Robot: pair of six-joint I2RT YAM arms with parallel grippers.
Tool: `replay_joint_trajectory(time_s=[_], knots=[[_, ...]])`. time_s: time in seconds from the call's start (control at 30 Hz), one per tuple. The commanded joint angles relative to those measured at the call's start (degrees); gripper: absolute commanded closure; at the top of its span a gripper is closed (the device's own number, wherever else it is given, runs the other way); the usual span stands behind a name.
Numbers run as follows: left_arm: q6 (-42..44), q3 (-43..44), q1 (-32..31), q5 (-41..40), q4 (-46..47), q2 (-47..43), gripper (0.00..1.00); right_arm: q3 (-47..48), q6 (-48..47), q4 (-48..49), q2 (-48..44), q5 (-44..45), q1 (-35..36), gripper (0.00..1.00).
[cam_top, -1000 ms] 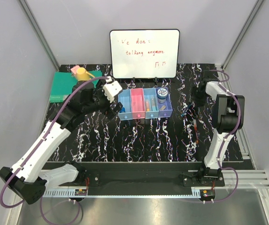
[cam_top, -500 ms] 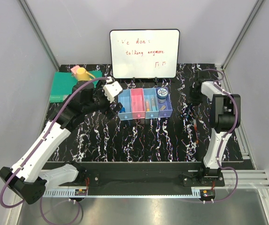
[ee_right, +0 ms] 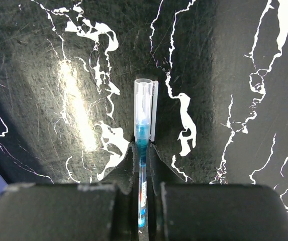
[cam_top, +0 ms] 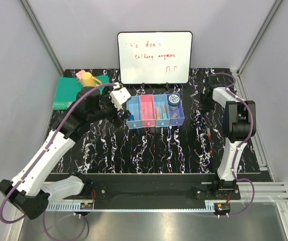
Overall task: Sort the stationery into containers
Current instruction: Pick up the pen from the center of the board.
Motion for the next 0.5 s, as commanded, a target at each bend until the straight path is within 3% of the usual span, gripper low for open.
replay_joint_trajectory(time_s=[0.0, 0.47], knots=[[0.8, 1.1, -0.3, -0.7, 2.5, -1.3, 0.01, 0.0, -1.6, 0.5, 0.5, 0.8, 0.7, 1.0], [-1.2, -0.9, -0.3, 0.0, 3.3, -2.1, 0.01, 4.6, -4.4, -2.6, -4.7, 1.8, 1.7, 1.0]])
